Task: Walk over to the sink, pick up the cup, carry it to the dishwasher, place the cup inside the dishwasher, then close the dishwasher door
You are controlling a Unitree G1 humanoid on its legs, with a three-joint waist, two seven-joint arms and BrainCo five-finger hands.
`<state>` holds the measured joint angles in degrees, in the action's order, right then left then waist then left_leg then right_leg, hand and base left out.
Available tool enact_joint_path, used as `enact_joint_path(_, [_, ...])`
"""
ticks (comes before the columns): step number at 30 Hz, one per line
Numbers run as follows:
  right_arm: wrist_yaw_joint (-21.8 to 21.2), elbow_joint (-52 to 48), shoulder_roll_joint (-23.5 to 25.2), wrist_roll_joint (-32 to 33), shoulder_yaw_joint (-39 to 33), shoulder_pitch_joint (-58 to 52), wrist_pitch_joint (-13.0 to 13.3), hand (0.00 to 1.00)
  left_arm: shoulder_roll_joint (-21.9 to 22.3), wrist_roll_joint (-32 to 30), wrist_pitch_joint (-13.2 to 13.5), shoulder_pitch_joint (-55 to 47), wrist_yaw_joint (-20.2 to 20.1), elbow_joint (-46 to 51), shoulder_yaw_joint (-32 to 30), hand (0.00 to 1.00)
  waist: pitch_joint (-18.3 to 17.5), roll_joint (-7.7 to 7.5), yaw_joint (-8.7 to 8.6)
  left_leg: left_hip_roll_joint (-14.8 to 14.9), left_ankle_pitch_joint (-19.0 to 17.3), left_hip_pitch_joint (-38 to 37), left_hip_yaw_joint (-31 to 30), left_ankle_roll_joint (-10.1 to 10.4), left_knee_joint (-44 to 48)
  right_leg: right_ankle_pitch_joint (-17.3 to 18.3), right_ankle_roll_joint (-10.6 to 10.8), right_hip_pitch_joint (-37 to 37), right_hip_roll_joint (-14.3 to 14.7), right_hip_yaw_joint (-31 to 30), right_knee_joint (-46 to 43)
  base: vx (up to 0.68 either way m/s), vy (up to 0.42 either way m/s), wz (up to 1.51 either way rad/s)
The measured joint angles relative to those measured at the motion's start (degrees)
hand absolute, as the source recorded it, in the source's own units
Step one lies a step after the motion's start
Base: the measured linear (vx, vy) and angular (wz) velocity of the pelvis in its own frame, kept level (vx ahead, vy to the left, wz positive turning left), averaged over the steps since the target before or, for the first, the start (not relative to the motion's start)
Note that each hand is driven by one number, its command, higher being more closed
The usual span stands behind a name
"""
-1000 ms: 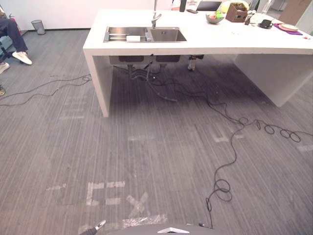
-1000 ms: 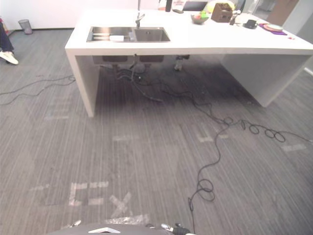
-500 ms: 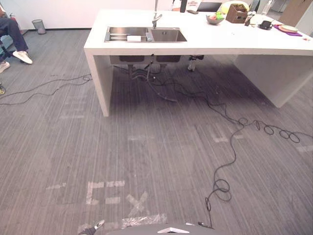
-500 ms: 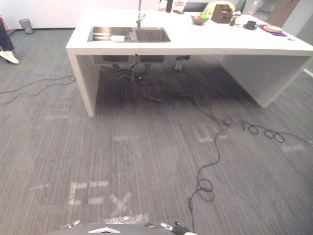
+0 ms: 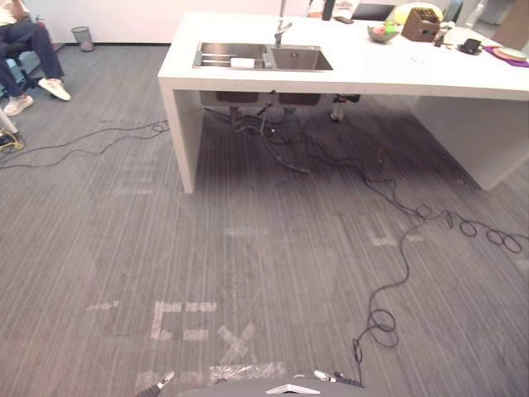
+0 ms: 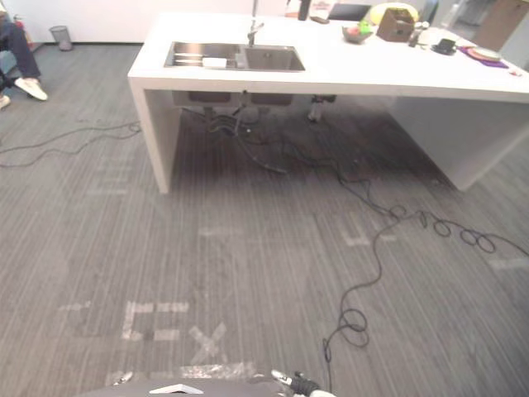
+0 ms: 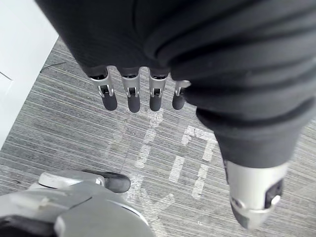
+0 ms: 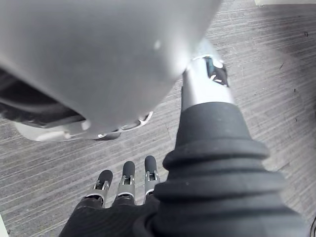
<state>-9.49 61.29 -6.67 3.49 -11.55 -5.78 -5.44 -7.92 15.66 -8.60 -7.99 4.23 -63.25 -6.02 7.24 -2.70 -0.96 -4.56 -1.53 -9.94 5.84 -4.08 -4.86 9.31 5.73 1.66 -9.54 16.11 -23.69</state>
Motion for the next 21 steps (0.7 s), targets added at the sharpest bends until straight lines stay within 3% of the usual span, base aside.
enact_joint_path(1, [0.0, -0.2, -0.1, 0.2, 0.0, 0.3, 0.1, 0.0, 0.0, 0.0, 0.0, 0.0, 0.1, 0.3, 0.0, 0.0, 0.5, -0.29, 0.09, 0.0, 0.0, -0.7, 0.0, -0.1, 0.0, -0.3, -0.6, 2.1, -0.9, 0.0, -5.6, 0.08, 0.042, 0.08])
enact_joint_path(2, [0.0, -0.1, 0.1, 1.0, 0.0, 0.7, 0.1, 0.0, -0.2, 0.2, 0.1, 0.0, 0.3, 1.2, -0.1, 0.0, 1.7, 0.43, -0.19, 0.0, -0.1, -2.0, -0.4, -0.7, 0.4, 0.4, -1.9, 5.3, -2.4, -0.4, -13.2, 0.06, 0.018, 0.14])
enact_joint_path(3, [0.0, 0.0, 0.2, 1.3, 0.0, 0.6, 0.1, 0.0, -0.3, 0.4, 0.0, -0.2, 0.5, 1.5, -0.2, 0.0, 1.9, 0.11, -0.33, 0.1, -0.3, -2.3, -0.7, -0.7, 0.7, 1.5, -1.8, 6.1, -2.7, -0.6, -14.6, 0.1, -0.008, 0.29])
enact_joint_path(6, [0.1, 0.0, 0.7, 4.6, -0.2, 0.1, 0.2, 0.0, -0.4, 1.7, -3.3, 0.9, 2.2, 2.0, -1.7, 0.0, 2.7, -0.11, -0.48, 1.3, -3.1, -2.0, -2.8, 0.3, 4.4, 3.6, -1.8, 7.1, -2.5, -0.4, -9.1, 0.2, -0.042, 0.28])
enact_joint_path(7, [0.1, -0.7, 0.6, 6.6, -0.7, -0.5, 0.1, 0.0, 0.1, 2.0, -5.5, 1.5, 3.0, 2.0, -3.2, 0.0, 3.1, 0.5, -0.31, 2.8, -4.9, -1.4, -3.1, 0.9, 6.1, 3.1, -1.6, 8.9, -2.0, -0.6, -5.0, 0.2, -0.048, 0.09])
enact_joint_path(10, [0.2, -2.5, 0.3, 9.6, -0.9, -2.0, 0.1, 0.0, 1.2, 2.0, -7.4, 2.1, 4.4, 2.0, -5.7, 0.0, 4.1, 1.83, -0.52, 6.2, -9.6, -0.9, -3.4, 2.7, 10.5, -1.5, -1.1, 12.5, 0.7, -5.4, 1.8, 0.26, -0.128, 0.04])
enact_joint_path(14, [0.0, -5.1, 1.3, 9.6, -1.0, -5.6, -1.8, 0.0, 2.5, 0.4, -10.0, 1.4, 6.4, 4.2, -9.7, 0.0, 4.1, 1.73, -0.56, 8.6, -19.7, -3.2, -5.0, 6.3, 18.7, -3.3, -1.7, 13.1, 0.0, -7.7, -0.5, 0.4, -0.316, 0.25])
enact_joint_path(15, [-0.1, -5.6, 1.3, 9.6, -1.5, -5.8, -2.7, 0.0, 2.7, -0.5, -10.4, 1.4, 6.8, 4.2, -10.1, 0.0, 3.9, 1.97, -0.75, 9.4, -21.6, -4.3, -5.0, 7.2, 19.1, -4.3, -1.7, 13.6, 0.5, -7.8, -2.6, 0.51, -0.388, 0.08])
enact_joint_path(16, [-0.5, -6.1, 0.8, 9.6, -2.5, -6.0, -3.5, 0.0, 3.5, -1.3, -10.6, 1.4, 6.9, 4.2, -10.4, 0.0, 3.4, 3.14, -1.25, 11.1, -22.4, -5.1, -5.0, 7.8, 18.8, -2.5, -1.7, 14.2, 1.5, -7.4, -5.5, 0.7, -0.418, -0.02])
enact_joint_path(17, [-1.3, -6.3, -0.9, 9.2, -3.7, -6.8, -4.9, 0.0, 5.4, -3.0, -11.2, 0.1, 6.7, 4.3, -11.8, 0.0, 1.0, 5.79, -1.53, 13.9, -21.5, -4.3, -4.7, 9.0, 22.9, 1.6, -3.5, 14.4, 4.3, -6.1, -7.6, 0.62, -0.345, -0.08])
enact_joint_path(19, [-1.8, -6.3, -1.1, 7.7, -5.6, -6.7, -5.6, 0.0, 5.9, -4.9, -11.7, 0.6, 6.4, 4.7, -12.7, 0.0, 0.4, 7.05, -2.11, 15.9, -18.1, 1.0, -5.7, 9.2, 35.0, 3.5, -5.3, 12.4, 6.2, -5.0, -6.8, 0.64, -0.359, -0.09])
enact_joint_path(20, [-2.6, -6.3, -1.4, 6.8, -6.4, -6.7, -5.7, 0.0, 6.4, -6.6, -11.6, 0.3, 6.4, 4.7, -13.2, 0.0, 0.7, 7.33, -2.25, 18.0, -13.6, 7.3, -6.3, 10.7, 51.0, 4.3, -6.5, 7.4, 8.6, -4.7, -2.7, 0.66, -0.349, -0.08])
enact_joint_path(21, [-2.6, -6.2, -1.4, 6.2, -6.7, -6.6, -5.5, 0.0, 6.3, -7.2, -11.3, 0.4, 6.4, 4.8, -13.1, 0.0, 0.8, 7.34, -2.27, 19.3, -13.5, 9.9, -5.4, 10.9, 59.7, 4.2, -7.0, 3.0, 10.1, -4.7, 0.9, 0.67, -0.327, -0.1])
